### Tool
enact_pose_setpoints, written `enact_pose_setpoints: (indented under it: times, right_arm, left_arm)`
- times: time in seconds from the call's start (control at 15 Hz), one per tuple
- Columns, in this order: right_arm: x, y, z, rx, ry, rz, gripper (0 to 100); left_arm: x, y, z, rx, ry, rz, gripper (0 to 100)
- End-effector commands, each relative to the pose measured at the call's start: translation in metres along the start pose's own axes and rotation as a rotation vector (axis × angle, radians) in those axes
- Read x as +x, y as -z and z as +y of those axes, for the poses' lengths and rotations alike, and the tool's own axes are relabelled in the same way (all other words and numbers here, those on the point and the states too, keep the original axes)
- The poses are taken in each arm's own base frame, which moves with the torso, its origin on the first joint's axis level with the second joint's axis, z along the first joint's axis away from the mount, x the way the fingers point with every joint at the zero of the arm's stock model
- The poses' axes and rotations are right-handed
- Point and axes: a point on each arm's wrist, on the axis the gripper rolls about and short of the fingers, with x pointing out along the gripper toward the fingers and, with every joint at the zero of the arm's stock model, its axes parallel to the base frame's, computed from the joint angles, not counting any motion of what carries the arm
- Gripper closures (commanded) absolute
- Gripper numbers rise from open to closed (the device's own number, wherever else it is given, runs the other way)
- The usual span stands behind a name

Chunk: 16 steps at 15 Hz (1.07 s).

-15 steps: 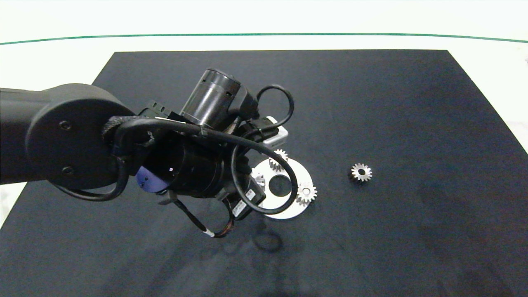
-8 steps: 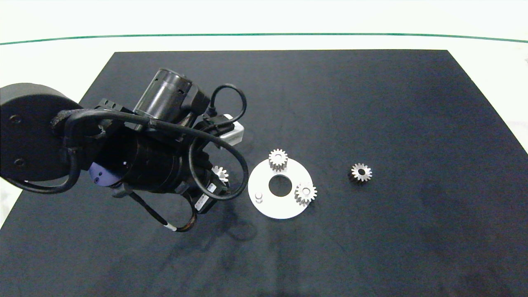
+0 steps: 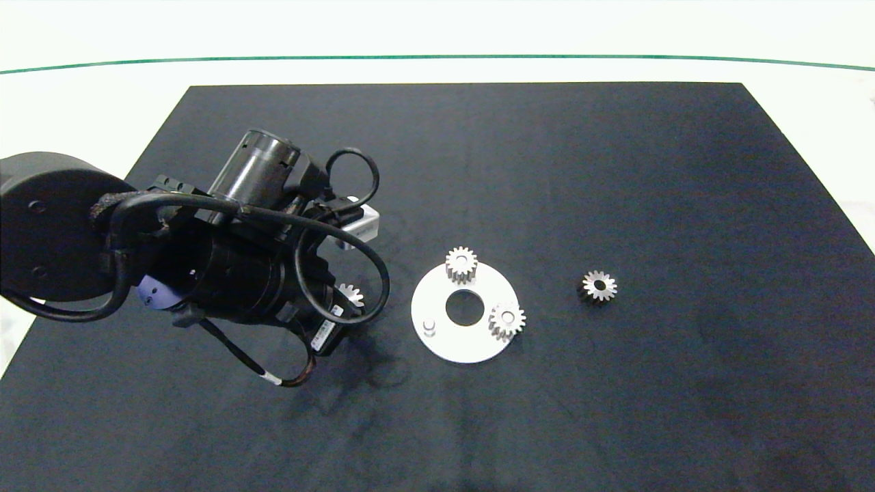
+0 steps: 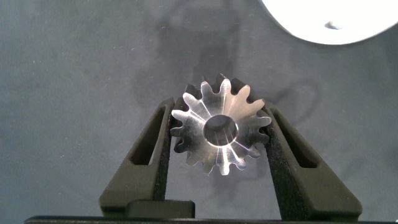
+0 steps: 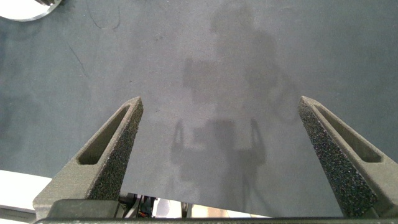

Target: Remove an incorrectly installed larger gear and replace it with the correct smaller gear

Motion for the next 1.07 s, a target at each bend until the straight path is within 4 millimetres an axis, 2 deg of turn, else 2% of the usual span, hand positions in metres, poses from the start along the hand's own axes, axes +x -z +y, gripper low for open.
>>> enact_pose_setpoints:
  times: [0.07, 0.47, 1.07]
  right_arm:
    - [0.0, 0.0, 0.0, -0.001, 0.0, 0.005, 0]
    - [0.001, 0.001, 0.0, -0.001, 0.0, 0.006, 0]
    - [0.0, 0.001, 0.0, 0.0, 0.003, 0.005, 0]
  left_arm:
    - [0.012, 0.004, 0.01, -0.029, -0.007, 0.035, 72]
    - [0.021, 0.007, 0.025, -0.068, -0.025, 0.029, 72]
    - [0.022, 0.009, 0.025, -0.067, -0.025, 0.035, 72]
